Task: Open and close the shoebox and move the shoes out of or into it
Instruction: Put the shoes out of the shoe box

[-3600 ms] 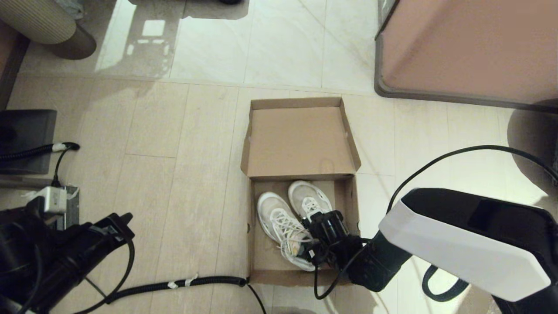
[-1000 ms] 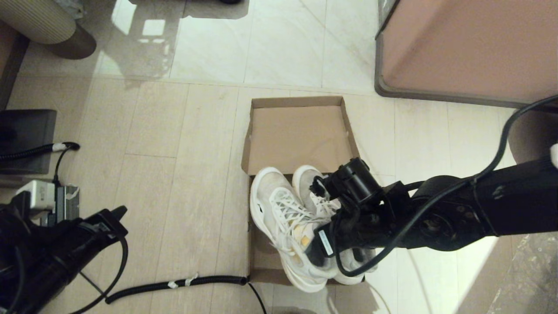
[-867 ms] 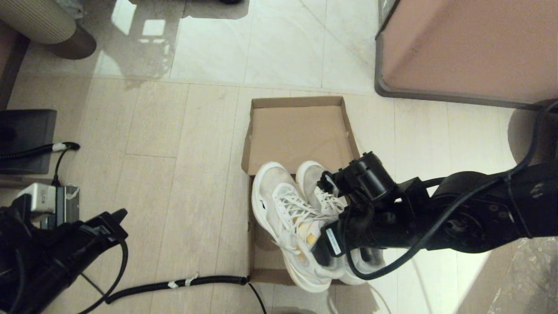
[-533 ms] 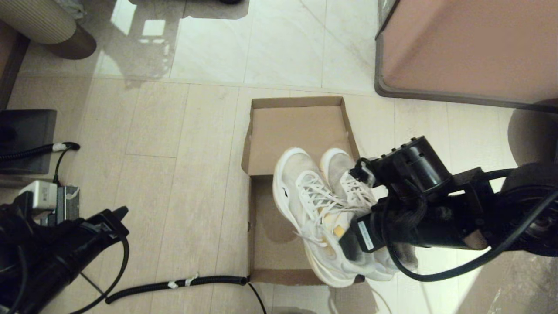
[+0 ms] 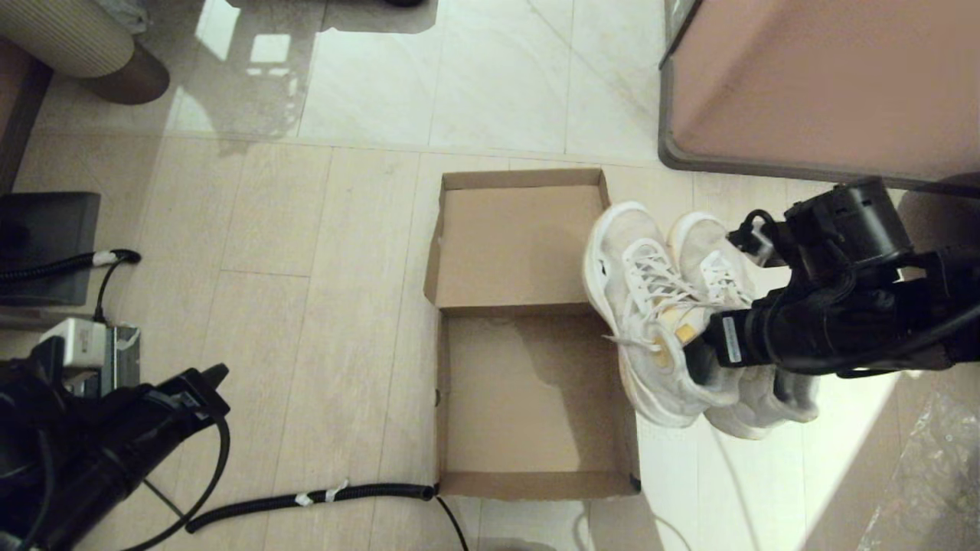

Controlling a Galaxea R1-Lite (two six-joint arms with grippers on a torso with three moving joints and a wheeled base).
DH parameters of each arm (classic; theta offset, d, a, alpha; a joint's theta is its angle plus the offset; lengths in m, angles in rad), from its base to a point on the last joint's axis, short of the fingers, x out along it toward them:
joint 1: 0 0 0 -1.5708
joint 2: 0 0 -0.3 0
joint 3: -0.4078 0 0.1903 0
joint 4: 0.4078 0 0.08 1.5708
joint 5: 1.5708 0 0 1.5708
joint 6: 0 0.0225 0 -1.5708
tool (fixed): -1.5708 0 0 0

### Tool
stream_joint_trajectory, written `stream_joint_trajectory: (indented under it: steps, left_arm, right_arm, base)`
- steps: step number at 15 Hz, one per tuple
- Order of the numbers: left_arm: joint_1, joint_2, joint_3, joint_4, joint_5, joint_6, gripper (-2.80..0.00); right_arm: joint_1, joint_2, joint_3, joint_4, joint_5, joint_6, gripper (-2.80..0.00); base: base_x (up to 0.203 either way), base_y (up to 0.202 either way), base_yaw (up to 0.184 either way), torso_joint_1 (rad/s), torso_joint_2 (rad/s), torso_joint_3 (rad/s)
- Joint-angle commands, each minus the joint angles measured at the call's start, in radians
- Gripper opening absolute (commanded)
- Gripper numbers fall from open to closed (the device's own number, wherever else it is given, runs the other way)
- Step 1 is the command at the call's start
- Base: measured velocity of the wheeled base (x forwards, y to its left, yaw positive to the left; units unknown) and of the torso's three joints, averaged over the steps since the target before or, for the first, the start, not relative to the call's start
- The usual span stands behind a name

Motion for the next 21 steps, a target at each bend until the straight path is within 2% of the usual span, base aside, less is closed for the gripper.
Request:
stream_joint_trajectory:
  steps: [1, 5, 8, 10, 12, 13, 19, 21]
  left_arm:
    - [0.001, 0.019, -0.008, -0.007, -0.002, -0.002, -2.80]
    - [0.000, 0.027, -0.028, -0.008, -0.009, -0.003, -2.80]
    - [0.001, 0.019, 0.002, -0.008, -0.048, -0.007, -2.80]
    - [0.000, 0.026, 0.017, -0.008, -0.057, -0.011, -2.80]
    - [-0.002, 0.032, 0.017, -0.008, -0.129, -0.012, -2.80]
    - [0.000, 0.040, 0.013, -0.008, -0.140, -0.011, -2.80]
    - [0.002, -0.020, 0.110, -0.045, -0.129, 0.009, -2.80]
    - [0.002, -0.049, 0.181, -0.050, -0.087, 0.004, -2.80]
  right_arm:
    - [-0.126, -0.008, -0.011, 0.000, -0.002, 0.006, -2.80]
    - [-0.322, -0.015, -0.019, -0.002, 0.004, 0.000, -2.80]
    - [-0.416, 0.084, -0.049, -0.046, 0.028, -0.028, -2.80]
    - [-0.438, 0.181, -0.087, -0.098, 0.035, -0.049, -2.80]
    - [-0.447, 0.294, -0.148, -0.130, 0.034, -0.053, -2.80]
    - [-0.452, 0.353, -0.189, -0.143, 0.032, -0.053, -2.80]
    - [-0.471, 0.668, -0.391, -0.254, 0.030, -0.053, -2.80]
    - [-0.469, 0.746, -0.478, -0.266, 0.031, -0.058, -2.80]
  base:
    - [0.000, 0.000, 0.000, 0.000, 0.00, 0.000]
    - [0.000, 0.000, 0.000, 0.000, 0.00, 0.000]
    - [0.000, 0.000, 0.000, 0.000, 0.00, 0.000]
    - [0.000, 0.000, 0.000, 0.000, 0.00, 0.000]
    - [0.000, 0.000, 0.000, 0.000, 0.00, 0.000]
    - [0.000, 0.000, 0.000, 0.000, 0.00, 0.000]
    - [0.000, 0.000, 0.000, 0.000, 0.00, 0.000]
    - [0.000, 0.000, 0.000, 0.000, 0.00, 0.000]
